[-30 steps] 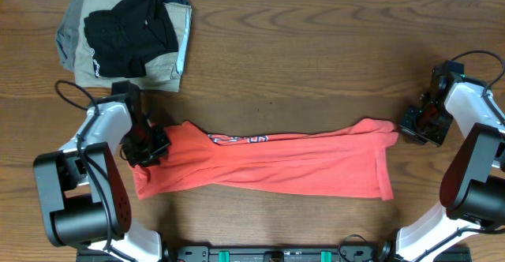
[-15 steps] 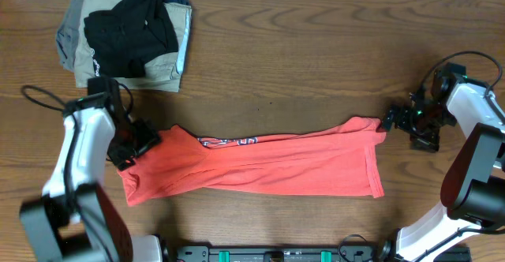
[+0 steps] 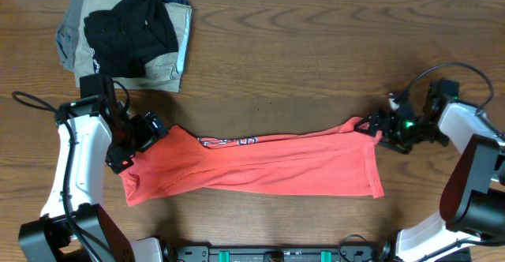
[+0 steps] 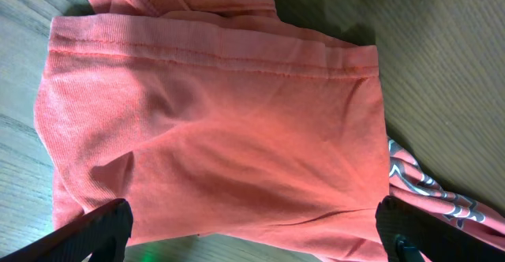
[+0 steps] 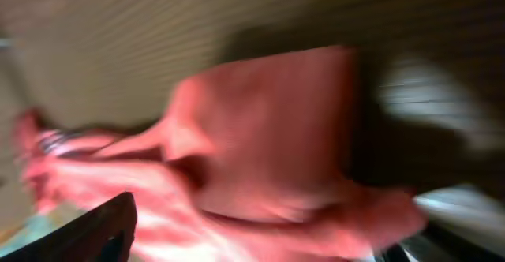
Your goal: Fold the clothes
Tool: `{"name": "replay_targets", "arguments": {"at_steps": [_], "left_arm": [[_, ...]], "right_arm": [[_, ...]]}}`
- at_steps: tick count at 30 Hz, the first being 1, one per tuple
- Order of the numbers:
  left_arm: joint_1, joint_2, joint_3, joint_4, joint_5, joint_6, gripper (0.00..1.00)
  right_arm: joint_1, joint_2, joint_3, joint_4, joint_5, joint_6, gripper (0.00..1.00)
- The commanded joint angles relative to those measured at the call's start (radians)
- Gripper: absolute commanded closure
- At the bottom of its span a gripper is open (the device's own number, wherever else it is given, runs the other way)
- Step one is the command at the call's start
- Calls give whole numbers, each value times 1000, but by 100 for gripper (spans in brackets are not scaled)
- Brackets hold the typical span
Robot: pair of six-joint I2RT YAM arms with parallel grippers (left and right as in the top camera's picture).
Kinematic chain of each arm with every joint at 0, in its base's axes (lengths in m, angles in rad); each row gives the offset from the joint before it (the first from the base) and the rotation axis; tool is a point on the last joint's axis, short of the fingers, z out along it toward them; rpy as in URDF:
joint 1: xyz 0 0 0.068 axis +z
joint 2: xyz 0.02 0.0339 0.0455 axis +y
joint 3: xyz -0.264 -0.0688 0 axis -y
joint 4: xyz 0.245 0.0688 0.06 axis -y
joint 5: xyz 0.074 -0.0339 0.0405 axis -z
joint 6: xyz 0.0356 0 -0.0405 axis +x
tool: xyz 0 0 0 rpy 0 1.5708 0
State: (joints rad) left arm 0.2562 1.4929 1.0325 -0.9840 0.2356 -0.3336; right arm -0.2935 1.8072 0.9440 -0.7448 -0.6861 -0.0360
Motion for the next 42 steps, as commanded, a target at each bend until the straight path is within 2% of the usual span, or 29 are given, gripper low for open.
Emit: {"name": "replay_targets", "arguments": {"at_steps": [1, 4, 6, 8, 9, 12, 13, 18, 26, 30, 36, 42], "left_arm": [[0, 3, -8, -2, 8, 0, 0], [0, 3, -8, -2, 8, 0, 0], [0, 3, -8, -2, 8, 0, 0], [0, 3, -8, -2, 8, 0, 0], [0, 3, -8, -2, 8, 0, 0], [0, 3, -8, -2, 8, 0, 0], [0, 3, -8, -2, 8, 0, 0], [0, 3, -8, -3, 8, 3, 0], [0, 3, -8, -2, 8, 4, 0], [0, 3, -8, -2, 8, 3, 0], [0, 3, -15, 0, 8, 3, 0], [0, 3, -40, 18, 8, 3, 0]], "right_arm": [[56, 65, -82, 5, -37, -18, 14], [95, 65, -89, 7, -37, -17, 19], [126, 65, -89, 21, -37, -1, 31], [153, 65, -89, 39, -36, 32, 53], [159, 65, -89, 45, -36, 46, 60], [166, 65, -87, 66, -36, 94, 95], [163, 64, -85, 67, -36, 100, 99], [128, 64, -36, 17, 26, 103, 99], [-8, 48, 211, -267, 282, 103, 99], [-79, 26, 350, -391, 437, 156, 99], [-124, -41, 489, -517, 450, 154, 99], [-69, -105, 495, -558, 455, 140, 99]]}}
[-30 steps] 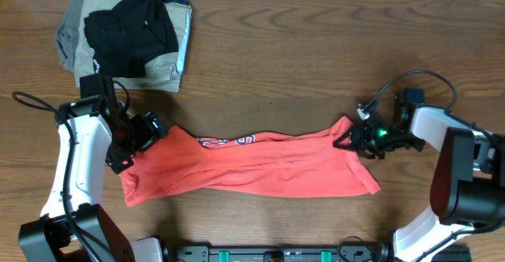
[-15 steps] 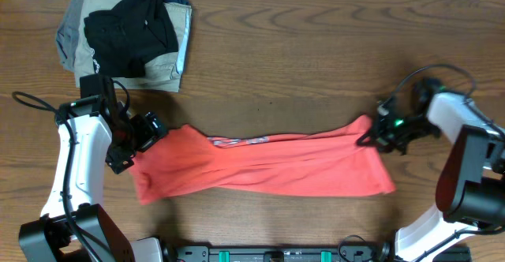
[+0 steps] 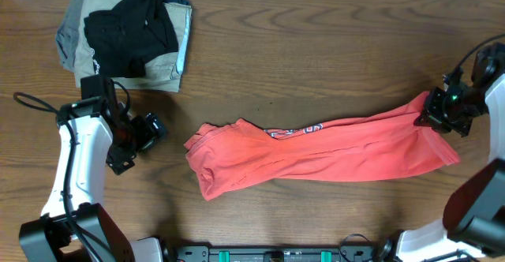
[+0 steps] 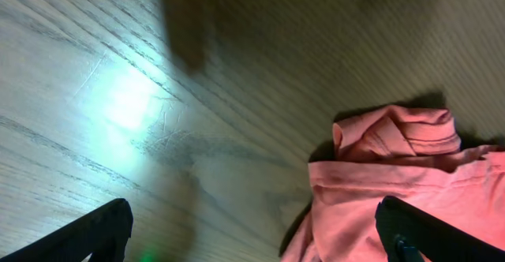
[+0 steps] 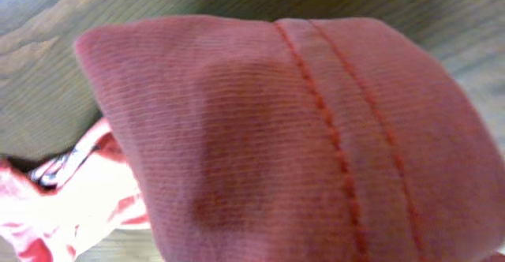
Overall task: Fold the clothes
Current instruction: 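Carry the right end leftward over the shirt with the right gripper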
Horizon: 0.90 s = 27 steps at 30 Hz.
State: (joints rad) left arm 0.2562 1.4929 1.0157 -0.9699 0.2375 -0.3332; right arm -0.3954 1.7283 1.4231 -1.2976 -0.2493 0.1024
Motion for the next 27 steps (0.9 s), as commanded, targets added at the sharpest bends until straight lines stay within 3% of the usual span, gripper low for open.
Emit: {"name": "replay_targets", "arguments": {"at_steps": [1, 14, 27], "left_arm": [[0, 3, -31, 8, 6, 3, 0], [1, 3, -60, 35, 6, 3, 0], [1, 3, -60, 36, 6, 3, 0]], "right_arm": [[48, -27, 14, -8, 19, -5, 99], [357, -27, -88, 64, -9, 28, 99], [600, -27, -203, 196, -9, 195, 99]]}}
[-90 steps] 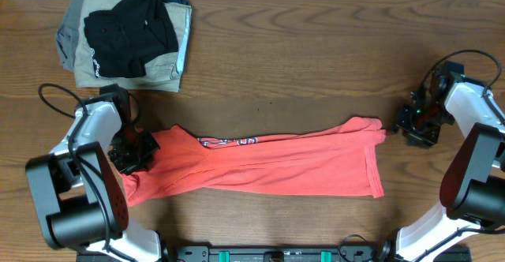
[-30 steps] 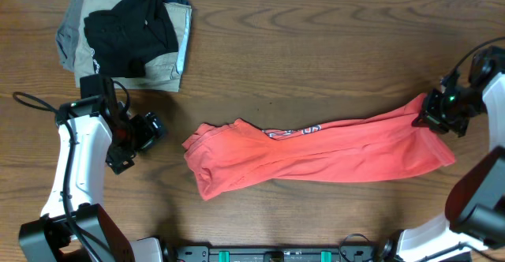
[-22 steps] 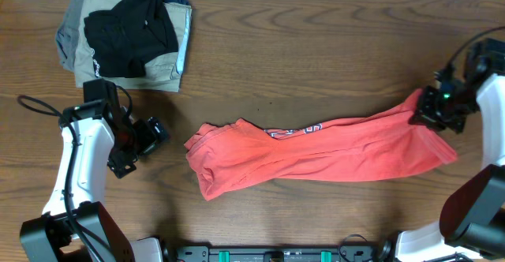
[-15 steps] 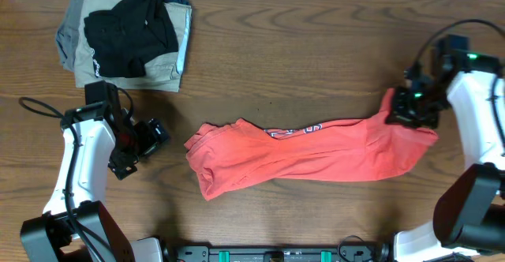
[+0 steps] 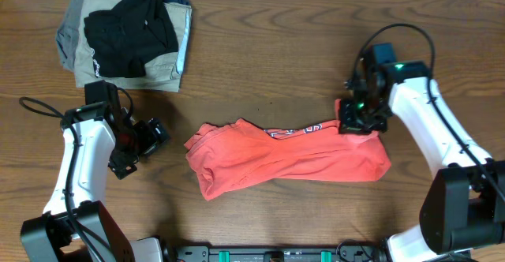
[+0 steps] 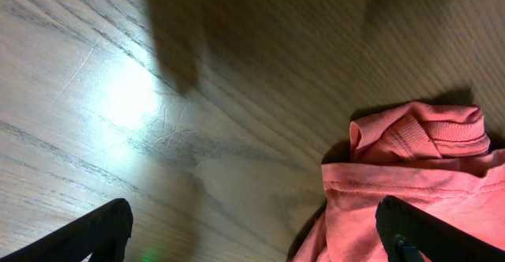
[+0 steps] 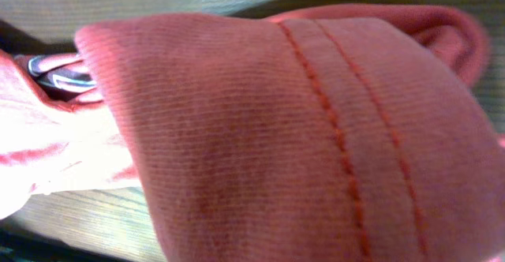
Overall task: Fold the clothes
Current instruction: 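Carry the right end leftward over the shirt with the right gripper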
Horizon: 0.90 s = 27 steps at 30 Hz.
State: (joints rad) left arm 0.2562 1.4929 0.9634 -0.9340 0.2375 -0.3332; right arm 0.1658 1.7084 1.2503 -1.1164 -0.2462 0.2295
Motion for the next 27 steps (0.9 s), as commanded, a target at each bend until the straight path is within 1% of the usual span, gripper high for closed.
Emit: {"name": "replay_targets", "arguments": {"at_steps": [1, 6, 11, 13, 15, 16, 18, 21, 23, 24, 26, 27], "left_arm": [[1, 3, -8, 0, 6, 4, 0], [1, 3, -8, 0, 5, 7, 0], [1, 3, -8, 0, 5, 7, 0], [1, 3, -8, 0, 5, 8, 0], [1, 3, -8, 1, 5, 7, 0], [1, 3, -8, 1, 5, 7, 0], [1, 3, -8, 1, 5, 7, 0], [0, 3, -8, 1, 5, 7, 0], [0, 3, -8, 1, 5, 7, 0], [1, 3, -8, 1, 5, 8, 0], [1, 3, -8, 0, 5, 11, 0], [1, 3, -8, 0, 5, 11, 0]], "right_arm": [[52, -7, -43, 27, -13, 84, 99], [111, -7, -106, 101, -13, 154, 99], [167, -7, -132, 155, -13, 213, 98], [185, -7, -133, 167, -13, 230, 94], [205, -7, -133, 175, -16, 231, 83], [213, -7, -133, 176, -17, 231, 80], [232, -7, -133, 182, -16, 231, 66], [244, -7, -127, 181, -28, 229, 58], [239, -7, -116, 172, -48, 209, 51], [232, -8, -105, 158, -55, 197, 46], [217, -8, -69, 108, -57, 169, 30], [207, -9, -47, 77, -56, 146, 24]]}}
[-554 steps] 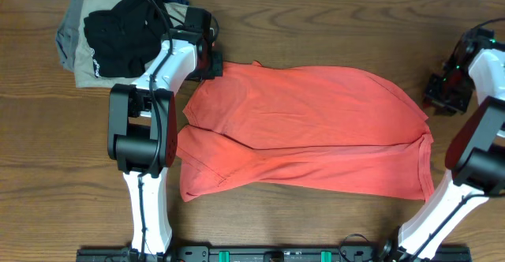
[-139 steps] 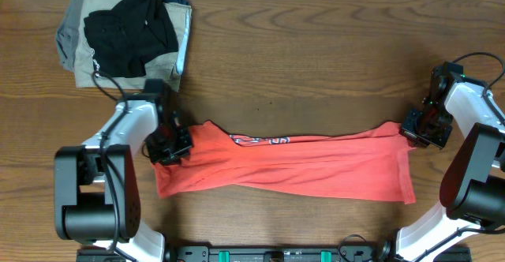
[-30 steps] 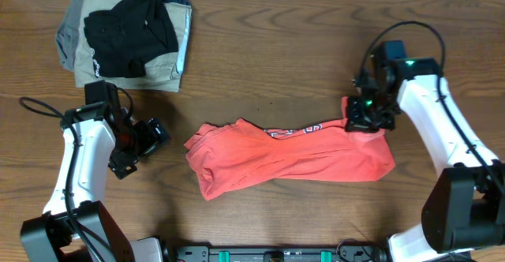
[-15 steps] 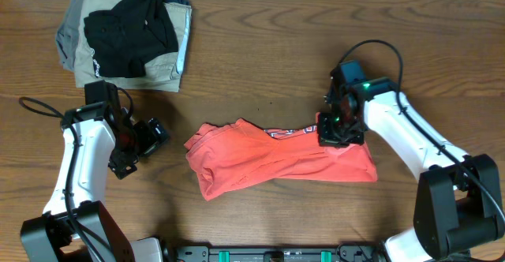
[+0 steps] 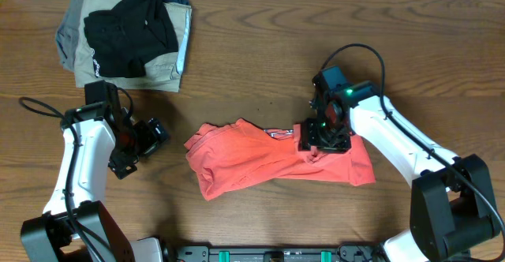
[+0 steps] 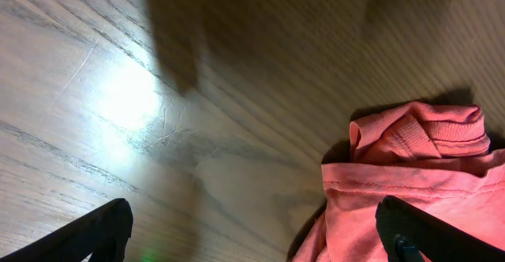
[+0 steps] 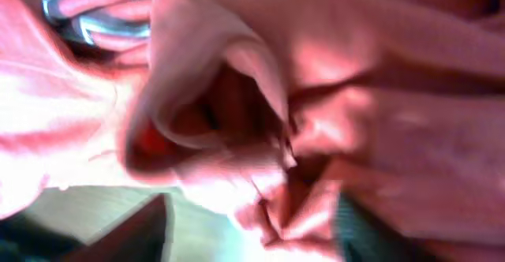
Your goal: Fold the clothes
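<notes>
The red shirt (image 5: 268, 159) lies bunched at the middle of the table, its right part doubled over toward the centre. My right gripper (image 5: 319, 138) sits low on that doubled part. In the right wrist view its fingers stand apart, open (image 7: 252, 230), with crumpled red cloth (image 7: 316, 96) between and under them, blurred. My left gripper (image 5: 151, 134) is open just left of the shirt, over bare wood. Its wrist view shows the gripper (image 6: 254, 242) empty, with the shirt's left hem (image 6: 410, 179) at the right.
A pile of clothes (image 5: 126, 33), grey and khaki with a black garment on top, lies at the table's far left corner. The wooden table (image 5: 260, 57) shows around the shirt. Arm cables loop beside both arms.
My right gripper has moved left and a little nearer with the shirt's right end, making the shirt shorter. Its fingers now stand apart instead of clamped on cloth. The left arm has not moved.
The shirt first lay stretched between both grippers. Then the left gripper had let go and the right held the right end far to the right, the whole shirt shifted that way. Then the right end was back over the middle, and now further left.
</notes>
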Tool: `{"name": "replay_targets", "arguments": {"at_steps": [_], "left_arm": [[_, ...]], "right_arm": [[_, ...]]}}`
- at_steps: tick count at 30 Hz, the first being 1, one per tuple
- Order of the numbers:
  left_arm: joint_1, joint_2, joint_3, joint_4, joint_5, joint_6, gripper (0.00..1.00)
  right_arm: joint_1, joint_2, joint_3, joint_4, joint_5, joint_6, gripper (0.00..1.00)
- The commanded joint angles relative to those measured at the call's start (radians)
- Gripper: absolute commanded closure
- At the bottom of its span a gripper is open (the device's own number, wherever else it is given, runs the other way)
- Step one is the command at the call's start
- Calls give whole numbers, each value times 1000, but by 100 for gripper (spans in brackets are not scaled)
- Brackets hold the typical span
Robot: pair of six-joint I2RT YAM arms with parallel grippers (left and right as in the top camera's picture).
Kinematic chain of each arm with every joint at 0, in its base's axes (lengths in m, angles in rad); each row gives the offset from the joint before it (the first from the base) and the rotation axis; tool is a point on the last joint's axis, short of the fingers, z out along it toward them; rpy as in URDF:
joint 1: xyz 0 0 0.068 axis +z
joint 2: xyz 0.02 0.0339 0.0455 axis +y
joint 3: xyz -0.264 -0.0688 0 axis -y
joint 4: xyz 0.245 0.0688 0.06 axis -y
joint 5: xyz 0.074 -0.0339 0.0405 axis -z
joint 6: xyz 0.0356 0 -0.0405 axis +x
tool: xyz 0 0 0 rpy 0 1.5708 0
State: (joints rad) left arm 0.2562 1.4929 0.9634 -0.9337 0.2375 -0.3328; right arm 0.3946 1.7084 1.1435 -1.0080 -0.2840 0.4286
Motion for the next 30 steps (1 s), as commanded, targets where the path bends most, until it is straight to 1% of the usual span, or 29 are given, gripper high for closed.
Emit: {"name": "replay_targets", "arguments": {"at_steps": [1, 3, 6, 10, 13, 15, 18, 21, 22, 23, 24, 26, 27, 28, 30], "left_arm": [[1, 3, -8, 0, 5, 11, 0], [1, 3, -8, 0, 5, 11, 0], [1, 3, -8, 0, 5, 11, 0], [1, 3, -8, 0, 5, 26, 0], [1, 3, -8, 0, 5, 26, 0], [1, 3, -8, 1, 5, 25, 0], [1, 3, -8, 4, 5, 25, 0], [1, 3, -9, 4, 5, 25, 0], [1, 3, -9, 3, 5, 25, 0], [1, 3, -9, 3, 5, 25, 0], [1, 3, -9, 3, 5, 25, 0], [1, 3, -9, 4, 5, 25, 0], [1, 3, -9, 4, 5, 25, 0], [1, 3, -9, 5, 5, 25, 0], [1, 3, -9, 7, 6, 25, 0]], "right_arm": [[-33, -9, 86, -65, -11, -77, 20], [-60, -9, 134, -134, 38, -98, 14], [-109, -9, 183, -217, 152, -100, 1], [-182, -8, 179, -256, 228, -139, 1], [-223, -8, 161, -252, 226, -158, 1], [-233, -8, 140, -232, 201, -187, 1], [-231, -8, 85, -163, 96, -272, 1], [-228, -8, 13, -78, 12, -297, 2], [-225, -8, -14, -52, -6, -301, 4], [-222, -8, -36, -31, -23, -308, 8], [-216, -8, -57, -14, -42, -311, 15], [-205, -8, -90, 11, -81, -311, 31], [-202, -8, -100, 21, -93, -311, 41], [-200, -8, -105, 24, -103, -311, 48], [-195, -8, -108, 25, -126, -311, 70]]}}
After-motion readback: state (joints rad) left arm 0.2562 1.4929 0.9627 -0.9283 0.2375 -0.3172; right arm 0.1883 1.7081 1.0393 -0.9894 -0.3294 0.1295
